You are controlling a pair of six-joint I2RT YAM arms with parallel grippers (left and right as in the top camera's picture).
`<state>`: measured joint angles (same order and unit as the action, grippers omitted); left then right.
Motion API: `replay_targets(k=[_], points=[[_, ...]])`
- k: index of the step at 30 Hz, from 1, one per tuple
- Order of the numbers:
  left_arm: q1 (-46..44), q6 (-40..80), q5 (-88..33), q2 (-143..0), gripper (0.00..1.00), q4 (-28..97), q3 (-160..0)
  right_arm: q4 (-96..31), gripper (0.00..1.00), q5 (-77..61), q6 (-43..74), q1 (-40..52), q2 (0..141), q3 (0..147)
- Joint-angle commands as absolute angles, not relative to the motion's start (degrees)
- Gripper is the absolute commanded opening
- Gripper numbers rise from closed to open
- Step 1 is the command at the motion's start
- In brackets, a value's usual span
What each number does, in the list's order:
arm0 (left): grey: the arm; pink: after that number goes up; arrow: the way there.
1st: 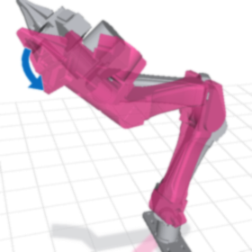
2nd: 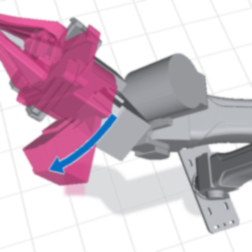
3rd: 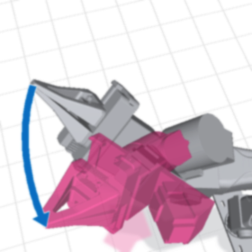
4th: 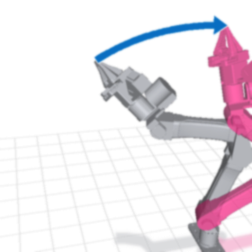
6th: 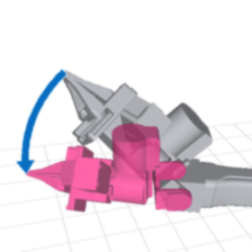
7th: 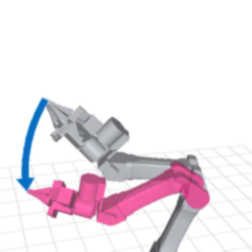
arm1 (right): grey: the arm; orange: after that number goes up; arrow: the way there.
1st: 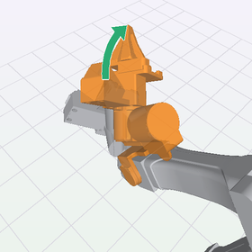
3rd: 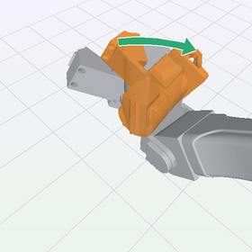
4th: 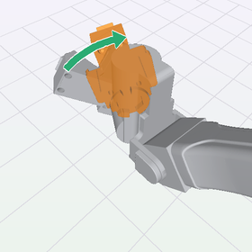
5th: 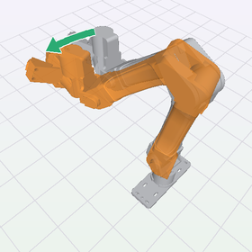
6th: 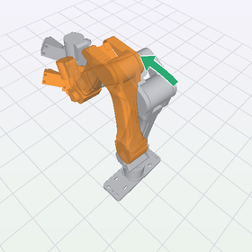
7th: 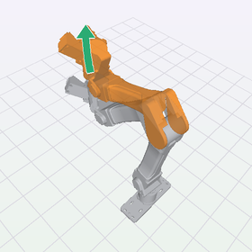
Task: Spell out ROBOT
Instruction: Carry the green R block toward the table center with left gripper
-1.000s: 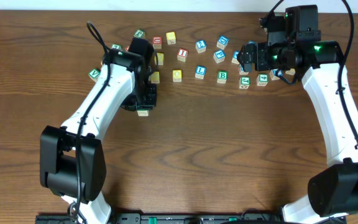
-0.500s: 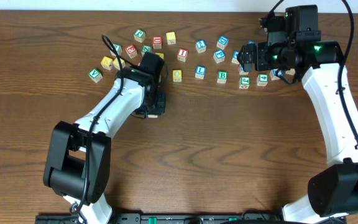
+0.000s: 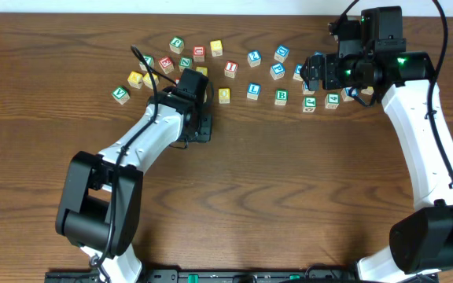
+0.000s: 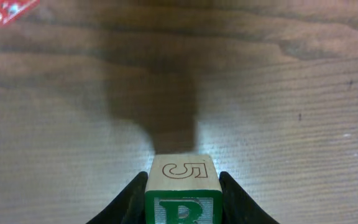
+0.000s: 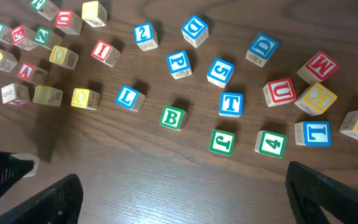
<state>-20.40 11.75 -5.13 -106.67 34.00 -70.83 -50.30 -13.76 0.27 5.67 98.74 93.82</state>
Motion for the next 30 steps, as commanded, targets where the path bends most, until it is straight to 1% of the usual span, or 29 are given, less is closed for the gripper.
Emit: replay_targets(k=[1,15,19,20,21,24,30], points=[[-20.4,10.1,-3.8,-108.3,0.32,33.2,-70.5,-50.4,0.99,-14.5,-0.5,5.3,98.6,94.8],[-20.4,10.1,-2.4,-112.4,0.32,30.9,-70.5,-50.4,0.99,-14.5,-0.5,5.3,98.6,94.8],[-20.4,10.2,-2.5,-112.4,0.33,30.5,-70.5,-50.4,0.99,-14.5,-0.5,5.3,98.6,94.8],[-20.4,10.2,-2.5,-112.4,0.40,30.5,-70.5,-50.4,0.99,-14.5,-0.5,5.3,98.6,94.8],[-20.4,10.2,-2.5,-112.4,0.44,30.7,-70.6,-50.4,0.99,-14.5,-0.5,5.3,98.6,94.8],[-20.4,10.2,-2.5,-112.3,0.52,31.6,-71.3,-50.4,0.99,-14.5,-0.5,5.3,98.6,94.8],[-20.4,10.1,-2.5,-110.8,0.55,33.9,-73.2,-50.4,0.99,-14.5,-0.5,5.3,98.6,94.8]])
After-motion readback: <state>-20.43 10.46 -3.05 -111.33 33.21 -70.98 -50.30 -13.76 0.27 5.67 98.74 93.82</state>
